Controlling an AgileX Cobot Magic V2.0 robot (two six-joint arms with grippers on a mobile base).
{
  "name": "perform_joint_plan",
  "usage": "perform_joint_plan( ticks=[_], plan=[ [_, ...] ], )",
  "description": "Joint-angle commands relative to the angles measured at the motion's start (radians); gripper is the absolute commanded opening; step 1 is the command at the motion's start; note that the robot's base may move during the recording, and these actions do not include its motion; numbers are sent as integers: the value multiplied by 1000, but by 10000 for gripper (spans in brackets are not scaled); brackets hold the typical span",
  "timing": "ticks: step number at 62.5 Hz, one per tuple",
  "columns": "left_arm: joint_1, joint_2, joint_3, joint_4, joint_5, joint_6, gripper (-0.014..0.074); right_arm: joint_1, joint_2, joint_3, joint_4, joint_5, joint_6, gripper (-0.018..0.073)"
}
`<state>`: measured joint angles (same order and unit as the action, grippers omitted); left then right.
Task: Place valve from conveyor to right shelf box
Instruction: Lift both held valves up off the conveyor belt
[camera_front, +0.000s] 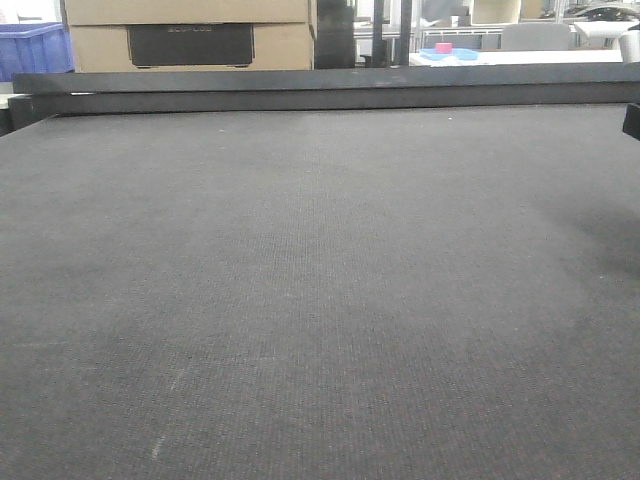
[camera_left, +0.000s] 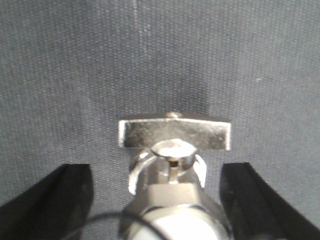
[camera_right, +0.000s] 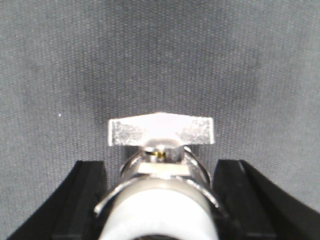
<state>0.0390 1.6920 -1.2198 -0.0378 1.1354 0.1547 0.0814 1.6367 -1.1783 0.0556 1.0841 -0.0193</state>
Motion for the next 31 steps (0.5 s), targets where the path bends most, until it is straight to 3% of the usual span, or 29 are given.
perform_joint_plan(
  ticks=[1,13,31],
  plan=[
    [-5,-1,0,-30,17,-8,272,-4,-16,2,11,-9,2,-162],
    [-5,-1,0,-47,42,-8,-110,-4,-105,0,11,-15,2,-162],
    [-5,-45,0,-47,48,-8,-111,-4,-254,0,11,-15,2,-162]
  ],
)
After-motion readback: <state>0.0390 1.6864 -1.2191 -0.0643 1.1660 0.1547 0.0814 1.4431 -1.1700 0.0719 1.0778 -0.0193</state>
